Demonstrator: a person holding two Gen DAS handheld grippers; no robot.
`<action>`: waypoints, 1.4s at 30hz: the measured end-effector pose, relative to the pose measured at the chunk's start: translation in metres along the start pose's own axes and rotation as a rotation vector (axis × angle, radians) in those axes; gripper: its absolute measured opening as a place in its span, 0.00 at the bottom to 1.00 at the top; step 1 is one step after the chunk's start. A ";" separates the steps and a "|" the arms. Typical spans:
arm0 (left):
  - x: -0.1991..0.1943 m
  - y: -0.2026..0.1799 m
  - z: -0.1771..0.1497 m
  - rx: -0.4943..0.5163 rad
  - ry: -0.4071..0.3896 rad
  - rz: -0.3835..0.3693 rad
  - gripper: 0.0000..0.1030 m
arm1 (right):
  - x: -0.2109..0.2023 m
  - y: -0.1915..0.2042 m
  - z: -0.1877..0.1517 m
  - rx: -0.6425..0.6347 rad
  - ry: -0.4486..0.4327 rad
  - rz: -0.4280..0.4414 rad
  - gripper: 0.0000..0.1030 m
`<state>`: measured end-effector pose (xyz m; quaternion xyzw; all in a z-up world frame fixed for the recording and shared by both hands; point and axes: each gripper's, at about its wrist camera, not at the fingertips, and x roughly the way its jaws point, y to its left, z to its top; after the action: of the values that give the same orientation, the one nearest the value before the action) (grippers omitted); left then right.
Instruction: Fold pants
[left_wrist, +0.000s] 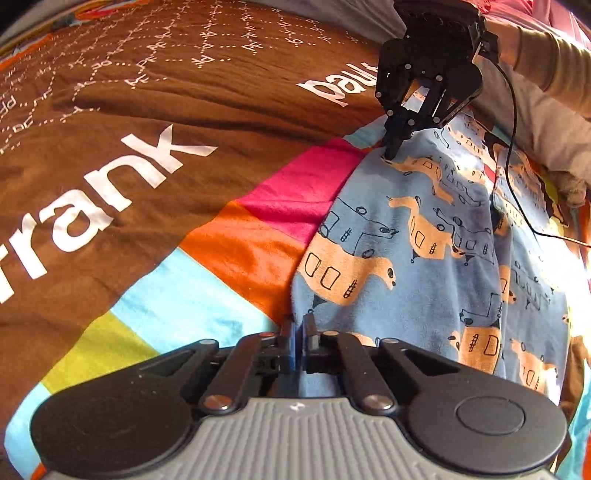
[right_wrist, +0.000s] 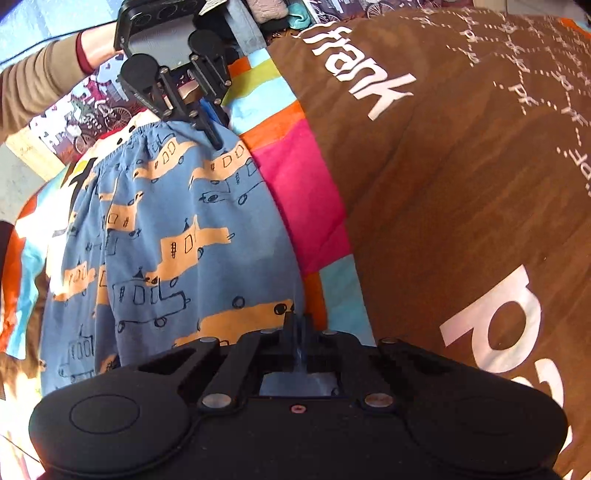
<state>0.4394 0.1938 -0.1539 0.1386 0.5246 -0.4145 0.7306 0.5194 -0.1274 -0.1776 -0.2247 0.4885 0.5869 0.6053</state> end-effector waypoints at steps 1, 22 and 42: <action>-0.001 -0.002 0.000 0.011 -0.008 0.009 0.00 | -0.001 0.003 0.000 -0.013 -0.001 -0.002 0.00; -0.018 0.011 -0.004 -0.029 0.012 0.140 0.16 | -0.009 -0.004 0.008 0.030 -0.048 -0.152 0.22; -0.034 0.010 -0.027 -0.048 -0.058 0.242 0.40 | -0.010 -0.001 -0.003 0.035 -0.070 -0.179 0.23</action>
<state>0.4252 0.2330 -0.1369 0.1713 0.4926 -0.3144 0.7932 0.5213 -0.1349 -0.1705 -0.2362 0.4554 0.5293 0.6757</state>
